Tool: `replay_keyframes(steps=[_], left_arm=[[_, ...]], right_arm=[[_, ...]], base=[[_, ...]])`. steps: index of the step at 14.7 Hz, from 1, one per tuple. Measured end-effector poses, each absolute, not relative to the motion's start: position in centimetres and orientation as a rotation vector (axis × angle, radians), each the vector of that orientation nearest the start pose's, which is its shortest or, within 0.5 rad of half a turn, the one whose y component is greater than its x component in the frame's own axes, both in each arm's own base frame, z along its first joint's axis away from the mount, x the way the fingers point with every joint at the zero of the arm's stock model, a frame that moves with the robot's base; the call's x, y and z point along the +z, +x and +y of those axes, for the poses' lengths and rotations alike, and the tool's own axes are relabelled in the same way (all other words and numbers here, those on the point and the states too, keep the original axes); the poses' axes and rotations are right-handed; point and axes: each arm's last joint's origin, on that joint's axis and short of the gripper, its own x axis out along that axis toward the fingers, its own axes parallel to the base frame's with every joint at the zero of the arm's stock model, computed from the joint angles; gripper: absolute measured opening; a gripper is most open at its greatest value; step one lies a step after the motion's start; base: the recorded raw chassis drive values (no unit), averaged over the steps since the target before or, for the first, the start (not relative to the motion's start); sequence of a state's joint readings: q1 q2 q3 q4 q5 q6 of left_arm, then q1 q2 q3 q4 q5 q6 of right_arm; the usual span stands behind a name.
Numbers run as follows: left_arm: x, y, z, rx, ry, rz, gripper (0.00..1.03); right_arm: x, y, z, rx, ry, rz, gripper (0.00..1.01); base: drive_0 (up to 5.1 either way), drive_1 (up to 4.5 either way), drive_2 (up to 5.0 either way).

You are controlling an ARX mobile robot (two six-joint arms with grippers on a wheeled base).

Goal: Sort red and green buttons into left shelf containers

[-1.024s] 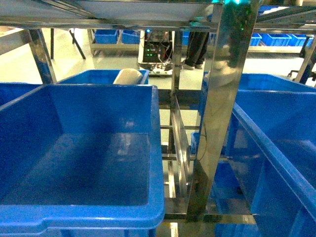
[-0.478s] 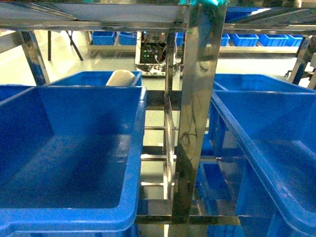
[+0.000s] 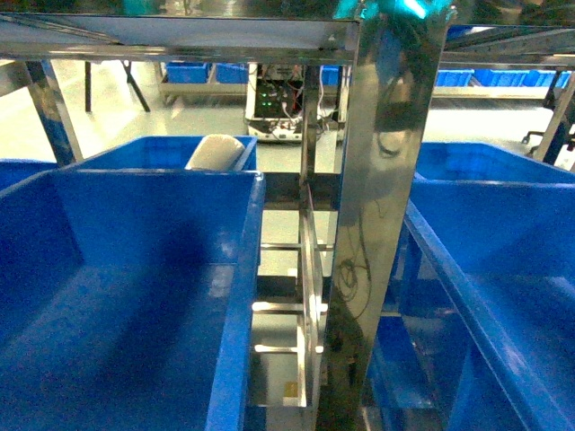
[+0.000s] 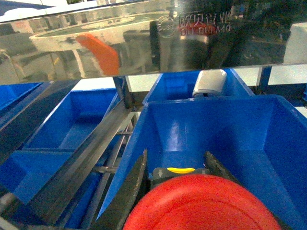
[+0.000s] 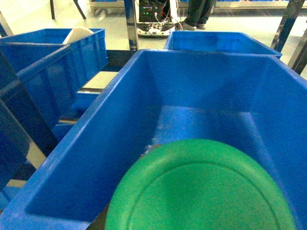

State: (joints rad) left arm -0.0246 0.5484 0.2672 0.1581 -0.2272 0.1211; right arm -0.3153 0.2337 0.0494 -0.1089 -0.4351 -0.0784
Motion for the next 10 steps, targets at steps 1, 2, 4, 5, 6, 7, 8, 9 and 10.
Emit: replay_keyframes(steps=[1, 2, 4, 5, 6, 7, 8, 9, 10], left_arm=[[21.9, 14.2, 0.3, 0.194, 0.136, 0.134, 0.27], [21.7, 14.3, 0.3, 0.192, 0.138, 0.151, 0.27], [21.9, 14.3, 0.3, 0.193, 0.136, 0.138, 0.27], [21.8, 14.3, 0.3, 0.193, 0.137, 0.14, 0.27], [21.9, 14.2, 0.3, 0.193, 0.136, 0.137, 0.27], [21.9, 14.2, 0.3, 0.193, 0.136, 0.136, 0.27], [21.9, 14.2, 0.3, 0.193, 0.136, 0.137, 0.27], [21.9, 14.2, 0.3, 0.193, 0.136, 0.137, 0.27], [21.9, 14.2, 0.3, 0.193, 0.136, 0.137, 0.27]], right_arm=[[15.2, 10.4, -2.1, 0.129, 0.03, 0.268, 0.26], [15.1, 10.4, -2.1, 0.13, 0.031, 0.271, 0.26], [15.1, 10.4, -2.1, 0.13, 0.031, 0.27, 0.26], [15.2, 10.4, -2.1, 0.129, 0.03, 0.268, 0.26], [15.2, 10.4, -2.1, 0.13, 0.03, 0.268, 0.26], [15.2, 10.7, -2.2, 0.14, 0.01, 0.26, 0.26], [15.0, 11.3, -2.3, 0.149, 0.0, 0.277, 0.26], [14.6, 12.1, -2.5, 0.154, 0.002, 0.315, 0.26], [14.5, 12.9, -2.6, 0.161, -0.005, 0.335, 0.26]], base=[[0.0, 3.85, -3.9], [0.0, 3.85, -3.9], [0.0, 1.92, -2.0], [0.0, 0.0, 0.0], [0.0, 0.0, 0.0], [0.0, 0.0, 0.0], [0.0, 0.0, 0.0], [0.0, 0.0, 0.0], [0.0, 0.0, 0.0]])
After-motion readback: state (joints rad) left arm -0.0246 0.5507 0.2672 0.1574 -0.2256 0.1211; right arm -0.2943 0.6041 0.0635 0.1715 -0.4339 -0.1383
